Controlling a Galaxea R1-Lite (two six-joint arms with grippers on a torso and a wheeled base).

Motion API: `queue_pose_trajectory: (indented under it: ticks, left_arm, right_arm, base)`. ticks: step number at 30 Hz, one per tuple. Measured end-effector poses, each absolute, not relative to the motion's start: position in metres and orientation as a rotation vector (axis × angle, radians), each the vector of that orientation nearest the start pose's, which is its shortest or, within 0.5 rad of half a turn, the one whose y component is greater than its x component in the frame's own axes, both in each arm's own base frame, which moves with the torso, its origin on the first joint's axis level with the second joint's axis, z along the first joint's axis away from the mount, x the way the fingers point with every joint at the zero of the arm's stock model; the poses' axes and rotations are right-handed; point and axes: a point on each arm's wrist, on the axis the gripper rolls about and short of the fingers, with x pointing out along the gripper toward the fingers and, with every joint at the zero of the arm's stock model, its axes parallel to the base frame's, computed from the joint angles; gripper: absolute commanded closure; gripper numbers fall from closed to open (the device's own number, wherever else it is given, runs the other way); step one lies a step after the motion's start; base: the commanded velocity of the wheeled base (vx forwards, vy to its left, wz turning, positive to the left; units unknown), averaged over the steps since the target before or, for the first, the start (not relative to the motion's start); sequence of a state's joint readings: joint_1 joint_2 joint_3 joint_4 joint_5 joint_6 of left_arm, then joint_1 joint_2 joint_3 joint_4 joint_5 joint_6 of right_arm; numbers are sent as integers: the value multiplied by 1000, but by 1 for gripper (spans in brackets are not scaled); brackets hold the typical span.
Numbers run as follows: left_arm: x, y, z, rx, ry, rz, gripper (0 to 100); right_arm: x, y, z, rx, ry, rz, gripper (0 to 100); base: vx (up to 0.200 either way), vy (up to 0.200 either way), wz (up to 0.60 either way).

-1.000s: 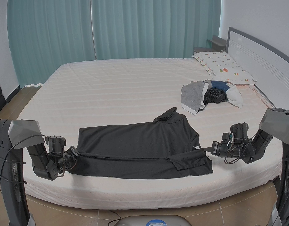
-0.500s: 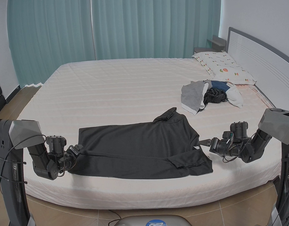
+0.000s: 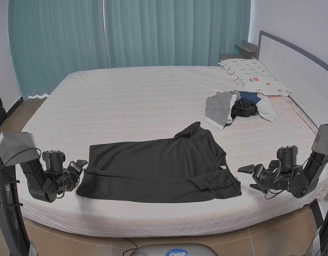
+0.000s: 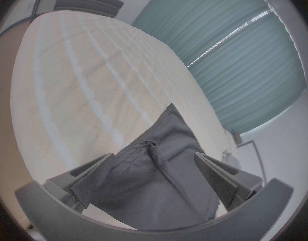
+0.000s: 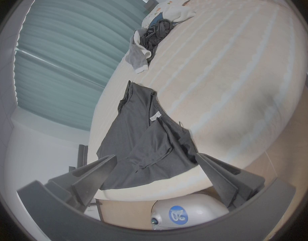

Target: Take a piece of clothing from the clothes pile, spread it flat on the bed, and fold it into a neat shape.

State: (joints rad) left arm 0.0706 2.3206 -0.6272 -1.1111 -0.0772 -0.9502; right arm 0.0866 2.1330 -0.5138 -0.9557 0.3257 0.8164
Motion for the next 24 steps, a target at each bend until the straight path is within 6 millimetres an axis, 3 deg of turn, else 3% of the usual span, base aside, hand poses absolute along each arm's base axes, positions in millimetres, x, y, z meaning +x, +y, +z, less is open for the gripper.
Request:
queue_pose_trajectory:
  ticks: [4,9,18,24]
  left_arm:
    - [335,29,-3,-1089,528,240,0]
    - [327,36,9,-1141,522,198,0]
    - [326,39,10,-1150,523,188,0]
    - [326,38,8,-1146,531,188,0]
  right_arm:
    - [296,40,20,895,742,142,0]
    - [296,63,10,889,763,188,0]
    - [310,106,-13,808,752,152,0]
    - [300,109,-25,783,796,115,0]
  base:
    - [100,0,0]
    - [160,0,0]
    - [0,0,0]
    - [0,0,0]
